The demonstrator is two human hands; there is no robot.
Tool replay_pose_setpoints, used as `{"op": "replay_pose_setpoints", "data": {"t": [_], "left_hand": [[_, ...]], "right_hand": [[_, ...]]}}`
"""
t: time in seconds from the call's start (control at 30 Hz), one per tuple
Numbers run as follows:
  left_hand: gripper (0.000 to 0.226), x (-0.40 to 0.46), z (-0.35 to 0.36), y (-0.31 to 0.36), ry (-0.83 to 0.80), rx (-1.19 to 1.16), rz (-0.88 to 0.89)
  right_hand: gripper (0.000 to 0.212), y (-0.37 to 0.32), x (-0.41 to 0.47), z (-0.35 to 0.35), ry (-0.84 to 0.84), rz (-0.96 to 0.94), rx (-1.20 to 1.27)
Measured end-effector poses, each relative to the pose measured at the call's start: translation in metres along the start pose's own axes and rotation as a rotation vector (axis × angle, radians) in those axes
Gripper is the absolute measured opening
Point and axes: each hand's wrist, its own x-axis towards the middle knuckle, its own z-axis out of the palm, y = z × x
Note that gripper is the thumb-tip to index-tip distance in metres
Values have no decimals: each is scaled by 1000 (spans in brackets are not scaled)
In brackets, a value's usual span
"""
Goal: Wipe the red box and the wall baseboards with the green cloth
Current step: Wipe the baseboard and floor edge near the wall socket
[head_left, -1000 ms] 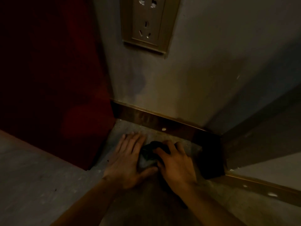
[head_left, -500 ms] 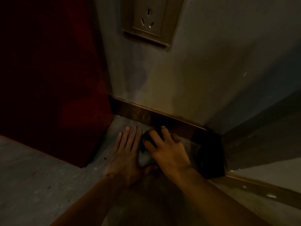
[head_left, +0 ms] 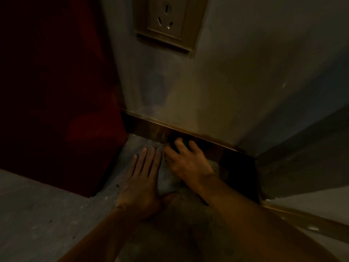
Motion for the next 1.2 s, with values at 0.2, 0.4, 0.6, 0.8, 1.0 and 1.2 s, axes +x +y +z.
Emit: {"op": "replay_pose_setpoints", "data": {"t": [0.2,0.4,0.6,0.8,1.0,1.2], "left_hand": [[120,1,2,1,1,-34,-16],[122,1,3,0,-7,-37,-31],[123,1,2,0,-8,-59,-41],[122,1,2,-2,-7,-80,-35],[121,2,2,-1,-15,-48,-17],[122,2,3,-3,-28,-43,-40]], "right_hand": [[45,3,-11,12,69,71,-12],[39,7,-19,10,8,93,-29],[40,13,-37,4,-116,126,-40],[39,17,-53,2,-289,183,14],[54,24,-77,1,-424,349,158],[43,19,-84,-12,-381,495,177]]}}
